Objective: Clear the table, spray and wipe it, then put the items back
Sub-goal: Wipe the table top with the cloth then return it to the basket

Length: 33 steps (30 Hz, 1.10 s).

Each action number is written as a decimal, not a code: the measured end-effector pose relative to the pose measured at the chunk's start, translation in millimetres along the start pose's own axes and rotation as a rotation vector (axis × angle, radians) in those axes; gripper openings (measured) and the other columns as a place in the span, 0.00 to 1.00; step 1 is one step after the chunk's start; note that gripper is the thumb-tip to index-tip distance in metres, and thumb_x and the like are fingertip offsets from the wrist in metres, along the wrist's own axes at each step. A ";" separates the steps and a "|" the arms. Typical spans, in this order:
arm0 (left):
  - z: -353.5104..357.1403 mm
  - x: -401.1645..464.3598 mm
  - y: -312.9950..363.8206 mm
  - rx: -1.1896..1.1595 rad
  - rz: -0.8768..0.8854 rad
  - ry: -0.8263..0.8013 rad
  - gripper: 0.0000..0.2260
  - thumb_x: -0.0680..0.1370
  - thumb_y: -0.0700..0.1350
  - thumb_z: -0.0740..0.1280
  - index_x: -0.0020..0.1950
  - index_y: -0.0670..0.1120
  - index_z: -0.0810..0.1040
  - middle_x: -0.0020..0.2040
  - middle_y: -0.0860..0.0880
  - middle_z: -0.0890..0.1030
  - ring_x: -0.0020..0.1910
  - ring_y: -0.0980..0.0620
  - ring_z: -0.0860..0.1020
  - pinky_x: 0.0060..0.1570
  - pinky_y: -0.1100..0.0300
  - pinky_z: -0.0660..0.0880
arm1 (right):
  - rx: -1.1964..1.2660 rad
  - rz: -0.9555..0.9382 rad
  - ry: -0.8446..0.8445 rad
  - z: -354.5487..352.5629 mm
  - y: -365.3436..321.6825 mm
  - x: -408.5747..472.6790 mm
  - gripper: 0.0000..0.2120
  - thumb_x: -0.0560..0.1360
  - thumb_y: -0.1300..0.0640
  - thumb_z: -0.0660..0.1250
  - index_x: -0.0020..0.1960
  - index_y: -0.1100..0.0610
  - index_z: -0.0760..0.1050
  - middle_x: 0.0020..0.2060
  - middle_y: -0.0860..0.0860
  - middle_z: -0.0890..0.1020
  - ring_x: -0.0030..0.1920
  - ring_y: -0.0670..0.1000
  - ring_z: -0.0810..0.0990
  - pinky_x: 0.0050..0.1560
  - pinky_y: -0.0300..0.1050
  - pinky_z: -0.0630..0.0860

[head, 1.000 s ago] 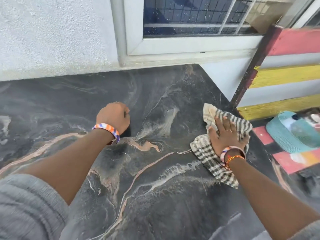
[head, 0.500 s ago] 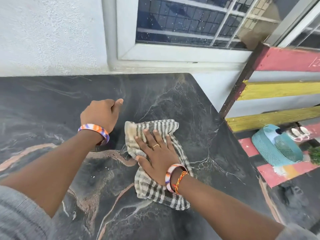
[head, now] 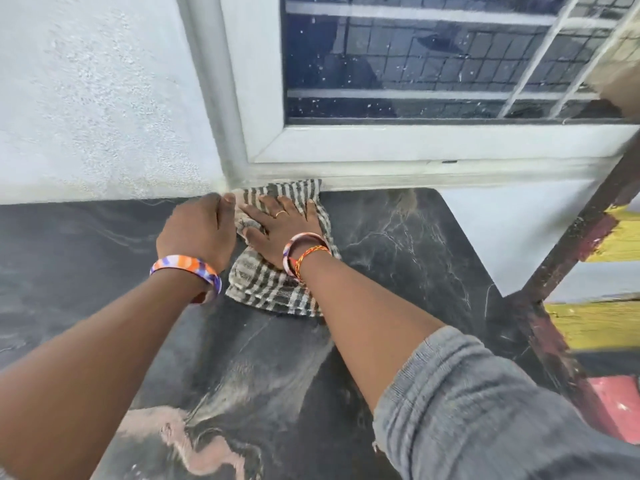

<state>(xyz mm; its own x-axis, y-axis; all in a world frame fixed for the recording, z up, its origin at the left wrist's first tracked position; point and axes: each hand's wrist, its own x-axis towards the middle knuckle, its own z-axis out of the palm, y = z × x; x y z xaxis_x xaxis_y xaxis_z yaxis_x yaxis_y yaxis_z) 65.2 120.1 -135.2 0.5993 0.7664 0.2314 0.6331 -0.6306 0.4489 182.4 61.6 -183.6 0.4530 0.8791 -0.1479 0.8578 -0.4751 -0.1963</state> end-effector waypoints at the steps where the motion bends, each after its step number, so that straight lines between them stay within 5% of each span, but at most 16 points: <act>1: 4.2 2.8 10.9 -0.015 0.006 0.001 0.19 0.81 0.51 0.51 0.40 0.40 0.71 0.36 0.44 0.71 0.38 0.43 0.69 0.38 0.54 0.65 | 0.013 0.030 0.002 -3.0 13.3 0.9 0.25 0.79 0.40 0.43 0.76 0.39 0.46 0.77 0.44 0.48 0.78 0.51 0.44 0.73 0.66 0.38; 6: 31.6 6.6 65.6 -0.069 0.065 -0.030 0.20 0.81 0.51 0.50 0.41 0.40 0.73 0.37 0.43 0.73 0.39 0.42 0.71 0.38 0.54 0.65 | 0.045 0.264 0.058 -16.2 106.1 -19.7 0.25 0.80 0.42 0.44 0.76 0.42 0.49 0.77 0.42 0.48 0.78 0.49 0.45 0.71 0.69 0.37; 10: 57.7 4.3 103.6 -0.090 0.114 -0.070 0.21 0.81 0.51 0.50 0.48 0.39 0.76 0.44 0.39 0.78 0.42 0.41 0.74 0.41 0.54 0.69 | 0.117 0.628 0.095 -23.8 177.8 -47.9 0.27 0.79 0.43 0.43 0.77 0.44 0.45 0.78 0.45 0.46 0.78 0.53 0.44 0.68 0.74 0.38; 14: 72.3 -7.5 128.0 -0.086 0.165 -0.121 0.19 0.81 0.50 0.51 0.47 0.41 0.76 0.38 0.44 0.75 0.40 0.43 0.72 0.40 0.56 0.67 | 0.420 0.906 0.138 -29.4 214.9 -61.1 0.29 0.80 0.43 0.43 0.75 0.58 0.58 0.71 0.59 0.67 0.69 0.61 0.68 0.66 0.63 0.64; 20: 72.2 -31.2 159.7 -0.072 0.294 -0.205 0.16 0.81 0.51 0.50 0.40 0.46 0.71 0.38 0.46 0.75 0.39 0.44 0.72 0.39 0.56 0.69 | 0.569 0.902 0.234 -31.8 214.8 -87.0 0.30 0.81 0.44 0.42 0.59 0.61 0.76 0.58 0.61 0.79 0.58 0.60 0.78 0.58 0.53 0.72; 28: 54.2 -66.1 170.9 -0.082 0.385 -0.290 0.19 0.81 0.51 0.51 0.30 0.51 0.60 0.30 0.52 0.67 0.35 0.44 0.70 0.36 0.56 0.66 | 0.511 0.915 0.236 -19.3 192.9 -147.0 0.30 0.81 0.43 0.41 0.60 0.60 0.76 0.57 0.60 0.80 0.57 0.60 0.78 0.57 0.53 0.73; 33: 41.6 -95.5 162.3 -0.099 0.418 -0.326 0.18 0.81 0.51 0.51 0.33 0.46 0.66 0.31 0.49 0.70 0.36 0.44 0.71 0.39 0.52 0.73 | 0.502 0.948 0.240 -8.0 178.8 -189.3 0.31 0.80 0.42 0.42 0.58 0.60 0.77 0.56 0.60 0.81 0.55 0.61 0.79 0.57 0.53 0.74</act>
<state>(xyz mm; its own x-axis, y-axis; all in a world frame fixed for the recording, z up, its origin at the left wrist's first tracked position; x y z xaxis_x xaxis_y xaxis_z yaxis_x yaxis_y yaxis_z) 131.1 -60.5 -120.4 0.9213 0.3646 0.1352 0.2681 -0.8474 0.4583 251.9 -189.5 -183.0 0.9580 0.1081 -0.2655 -0.0349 -0.8753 -0.4824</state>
